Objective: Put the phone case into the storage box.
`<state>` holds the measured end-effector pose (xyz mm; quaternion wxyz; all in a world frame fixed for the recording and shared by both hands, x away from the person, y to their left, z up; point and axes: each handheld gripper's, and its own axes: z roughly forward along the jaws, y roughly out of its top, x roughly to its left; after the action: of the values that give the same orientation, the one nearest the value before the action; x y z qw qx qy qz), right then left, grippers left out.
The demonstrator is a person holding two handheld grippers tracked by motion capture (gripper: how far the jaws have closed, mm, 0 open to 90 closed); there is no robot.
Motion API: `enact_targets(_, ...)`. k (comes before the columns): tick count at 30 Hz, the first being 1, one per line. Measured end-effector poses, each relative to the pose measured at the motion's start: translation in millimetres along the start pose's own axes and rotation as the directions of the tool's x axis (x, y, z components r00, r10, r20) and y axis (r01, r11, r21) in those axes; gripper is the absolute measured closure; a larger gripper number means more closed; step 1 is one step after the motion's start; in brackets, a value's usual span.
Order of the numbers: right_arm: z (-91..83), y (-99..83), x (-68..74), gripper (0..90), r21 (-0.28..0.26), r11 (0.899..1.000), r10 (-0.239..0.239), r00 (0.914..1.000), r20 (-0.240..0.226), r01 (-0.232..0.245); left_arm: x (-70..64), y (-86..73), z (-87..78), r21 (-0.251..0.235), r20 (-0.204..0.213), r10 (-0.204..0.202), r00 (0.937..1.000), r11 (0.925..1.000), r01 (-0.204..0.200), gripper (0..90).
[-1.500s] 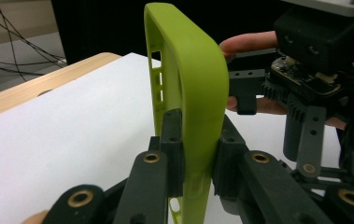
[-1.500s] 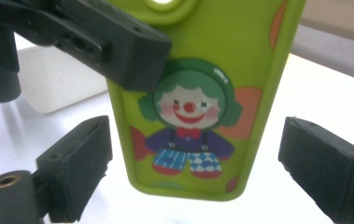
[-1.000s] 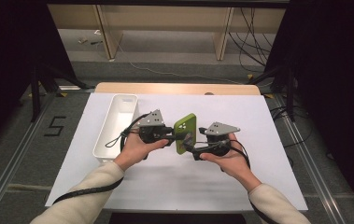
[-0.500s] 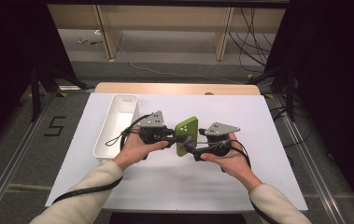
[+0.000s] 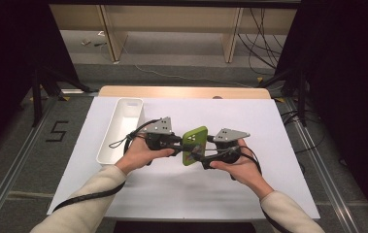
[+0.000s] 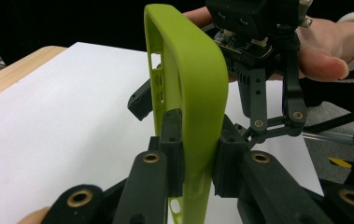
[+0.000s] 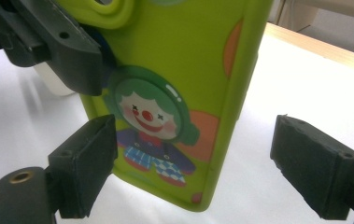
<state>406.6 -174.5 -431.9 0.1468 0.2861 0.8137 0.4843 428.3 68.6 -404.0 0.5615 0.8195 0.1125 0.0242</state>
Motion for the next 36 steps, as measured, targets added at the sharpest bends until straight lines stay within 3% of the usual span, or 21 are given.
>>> enact_targets(12,1.0,-0.8,3.9,16.0,0.021,1.000,-0.017,0.9989,-0.043,0.018,1.1,0.2,-0.3,0.025,0.054,0.015,0.9984,0.9996,-0.016,77.1)
enact_targets(28,0.7,-4.8,2.8,18.2,0.043,0.998,-0.044,0.9929,-0.110,0.049,-0.3,1.0,-0.2,0.031,0.080,0.043,0.9958,0.9985,-0.046,77.2)
enact_targets(36,1.8,-6.0,4.2,18.7,0.053,0.997,-0.047,0.9907,-0.128,0.054,-0.5,0.5,-0.7,0.043,0.119,0.066,0.9907,0.9965,-0.071,77.1)
